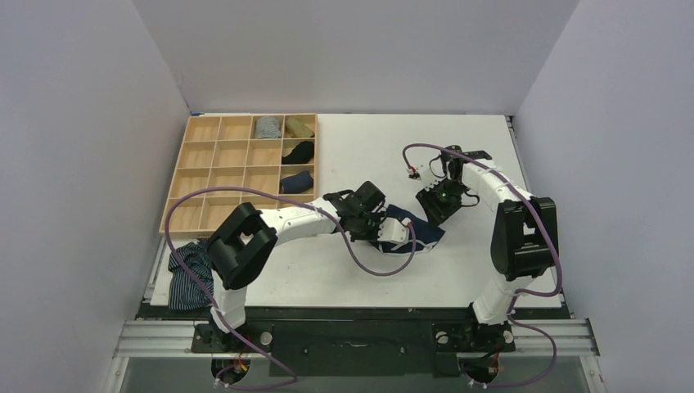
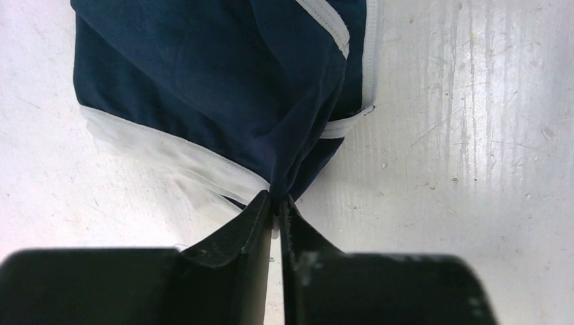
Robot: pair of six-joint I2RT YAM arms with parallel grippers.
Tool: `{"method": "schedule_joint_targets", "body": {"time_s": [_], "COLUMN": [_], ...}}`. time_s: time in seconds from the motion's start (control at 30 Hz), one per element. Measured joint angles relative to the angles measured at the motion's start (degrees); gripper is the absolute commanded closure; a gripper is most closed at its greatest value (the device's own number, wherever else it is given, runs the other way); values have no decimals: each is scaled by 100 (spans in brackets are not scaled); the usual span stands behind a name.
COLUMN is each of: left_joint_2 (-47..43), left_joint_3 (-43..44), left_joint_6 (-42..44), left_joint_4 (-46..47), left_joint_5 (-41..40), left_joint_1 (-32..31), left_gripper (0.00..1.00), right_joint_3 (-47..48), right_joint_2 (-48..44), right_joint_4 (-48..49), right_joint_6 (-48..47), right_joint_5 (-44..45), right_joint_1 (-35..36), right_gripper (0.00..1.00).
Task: Roll the underwear
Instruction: Fold the underwear at the center of the board.
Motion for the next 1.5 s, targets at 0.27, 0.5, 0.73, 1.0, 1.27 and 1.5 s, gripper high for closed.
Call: {"method": "schedule_joint_targets", "body": {"time_s": [0.27,0.5,0.73,1.0,1.27,1.5], "left_joint_2": [66,52,-201,-435,-468,-479], "left_joint_3": [44,168,-39,-249,-621,-815], "left_joint_6": [44,170,334,461,509,520], "left_joint_4": [-11,-7,7,144,238,295], "left_joint_5": [-90,-153,-258,-385,-487,-511], "left_joint_1": [0,2,2,2,2,2], "left_gripper": [100,100,100,100,100,100], "right_joint_3": [-24,-63,-118,-136,-146,-146], "right_joint_2": [0,0,0,76,118,120], "right_joint_4": [0,0,-2,-2,-24,-35], "right_joint_6": [15,17,13,-2,-4,-2], "right_joint_5": [0,2,0,0,0,0], "right_joint_1": [-4,-48,-74,-103,-111,-111], "right_gripper": [62,63,62,62,62,62]}}
